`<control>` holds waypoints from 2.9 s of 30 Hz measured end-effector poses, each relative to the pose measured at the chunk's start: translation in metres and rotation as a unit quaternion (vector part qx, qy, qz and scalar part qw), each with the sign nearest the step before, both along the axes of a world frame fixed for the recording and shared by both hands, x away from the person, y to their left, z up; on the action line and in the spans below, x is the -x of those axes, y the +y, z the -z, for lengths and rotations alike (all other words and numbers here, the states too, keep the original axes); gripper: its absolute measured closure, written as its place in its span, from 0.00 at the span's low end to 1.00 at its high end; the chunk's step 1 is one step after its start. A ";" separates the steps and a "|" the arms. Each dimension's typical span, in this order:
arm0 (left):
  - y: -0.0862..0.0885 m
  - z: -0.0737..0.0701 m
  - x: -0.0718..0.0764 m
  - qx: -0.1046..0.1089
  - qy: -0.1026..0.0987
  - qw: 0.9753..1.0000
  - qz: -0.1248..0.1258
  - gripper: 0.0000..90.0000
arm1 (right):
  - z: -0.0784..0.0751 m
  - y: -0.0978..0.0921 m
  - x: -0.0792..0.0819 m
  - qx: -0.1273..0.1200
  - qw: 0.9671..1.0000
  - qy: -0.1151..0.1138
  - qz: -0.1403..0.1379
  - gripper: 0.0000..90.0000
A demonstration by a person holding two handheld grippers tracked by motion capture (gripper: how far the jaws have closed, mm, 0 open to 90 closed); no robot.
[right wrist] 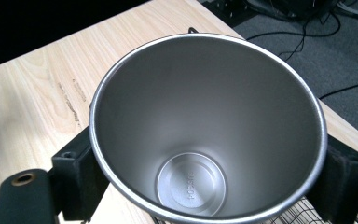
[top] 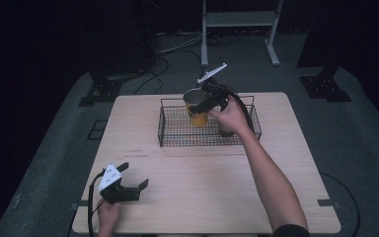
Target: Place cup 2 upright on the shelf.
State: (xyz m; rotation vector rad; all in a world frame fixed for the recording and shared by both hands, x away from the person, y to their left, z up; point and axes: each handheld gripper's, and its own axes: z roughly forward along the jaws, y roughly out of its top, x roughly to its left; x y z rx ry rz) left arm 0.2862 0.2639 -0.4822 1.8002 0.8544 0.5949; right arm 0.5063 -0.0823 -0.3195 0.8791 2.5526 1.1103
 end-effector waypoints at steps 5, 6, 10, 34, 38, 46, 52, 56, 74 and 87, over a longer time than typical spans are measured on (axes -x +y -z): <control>0.000 0.000 0.000 0.000 0.000 1.000 0.000 0.00 | 0.002 0.006 -0.006 0.012 1.000 0.001 0.004 0.15; 0.000 0.000 0.000 0.000 0.000 1.000 0.000 0.00 | 0.002 0.007 -0.007 0.012 1.000 0.002 0.008 0.15; 0.000 0.000 0.000 0.001 -0.002 1.000 -0.001 0.00 | 0.005 0.010 -0.012 0.013 1.000 0.003 0.014 0.15; 0.000 0.000 0.000 0.001 -0.004 1.000 0.000 0.00 | 0.038 0.017 -0.030 0.019 0.998 0.028 0.043 0.15; 0.000 0.000 0.000 0.001 -0.004 1.000 0.001 0.00 | 0.043 0.017 -0.031 0.017 0.998 0.031 0.048 0.15; 0.000 0.000 0.000 0.002 -0.004 1.000 0.000 0.00 | 0.053 0.021 -0.034 0.017 0.997 0.042 0.056 0.15; 0.000 0.000 0.000 0.003 -0.004 1.000 0.000 0.00 | 0.059 0.028 -0.034 0.017 0.997 0.047 0.052 0.14; 0.000 0.000 0.000 0.004 -0.004 1.000 -0.001 0.00 | 0.062 0.030 -0.035 0.019 0.997 0.050 0.051 0.15; 0.001 0.000 0.000 0.003 -0.005 1.000 0.000 0.00 | 0.082 0.030 -0.037 0.021 0.997 0.047 0.060 0.14; 0.001 0.000 0.000 0.002 -0.005 1.000 0.001 0.00 | 0.089 0.032 -0.032 0.034 0.998 0.030 0.054 0.14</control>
